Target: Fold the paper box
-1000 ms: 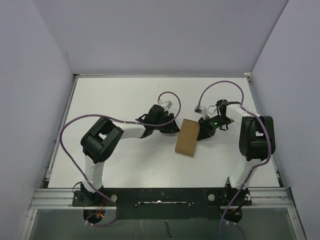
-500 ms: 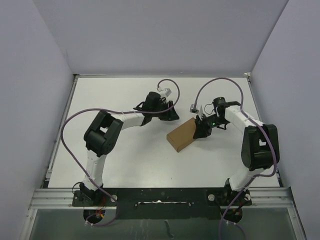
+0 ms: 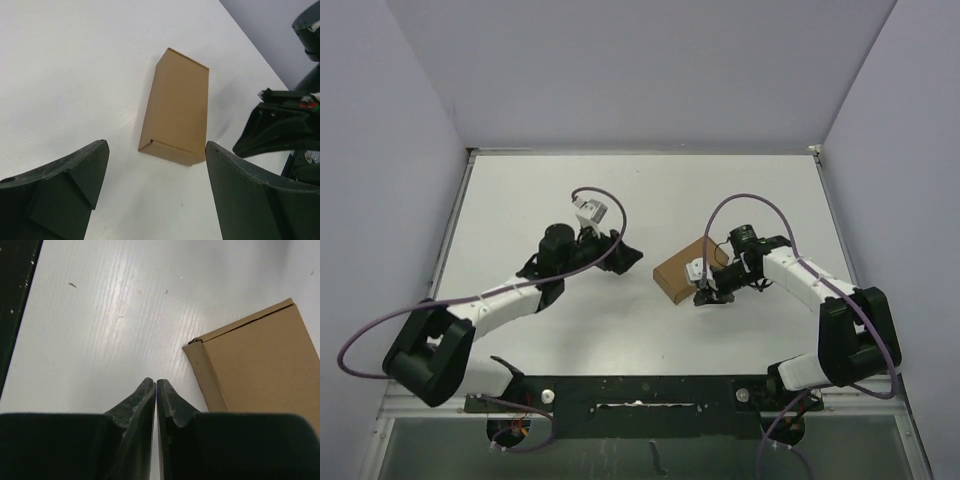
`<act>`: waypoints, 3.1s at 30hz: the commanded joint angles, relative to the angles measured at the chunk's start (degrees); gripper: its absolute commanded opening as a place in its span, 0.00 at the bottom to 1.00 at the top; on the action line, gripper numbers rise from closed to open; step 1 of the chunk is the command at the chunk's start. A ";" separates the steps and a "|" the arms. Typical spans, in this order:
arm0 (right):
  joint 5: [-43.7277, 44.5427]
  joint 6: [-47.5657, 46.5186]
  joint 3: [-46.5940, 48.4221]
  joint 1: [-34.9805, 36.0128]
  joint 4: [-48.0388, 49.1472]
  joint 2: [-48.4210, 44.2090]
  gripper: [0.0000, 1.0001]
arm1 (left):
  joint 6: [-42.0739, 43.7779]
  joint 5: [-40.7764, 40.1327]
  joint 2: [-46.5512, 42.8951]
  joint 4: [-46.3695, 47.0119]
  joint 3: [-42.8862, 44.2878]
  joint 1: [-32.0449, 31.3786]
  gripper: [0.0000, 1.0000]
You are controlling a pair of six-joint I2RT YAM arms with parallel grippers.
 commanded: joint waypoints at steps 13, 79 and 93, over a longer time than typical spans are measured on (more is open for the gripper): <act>28.36 26.48 1.66 11.15 31.05 6.28 0.00 | -6.08 -2.52 -21.88 17.94 -21.02 0.68 0.92; 13.09 49.48 28.24 -17.17 9.08 -11.53 0.98 | 1.95 -13.85 -21.10 -37.75 17.98 4.40 0.98; 15.03 70.27 50.47 -18.75 1.57 -12.01 0.98 | 6.78 -8.84 -22.10 -46.24 33.81 4.63 0.98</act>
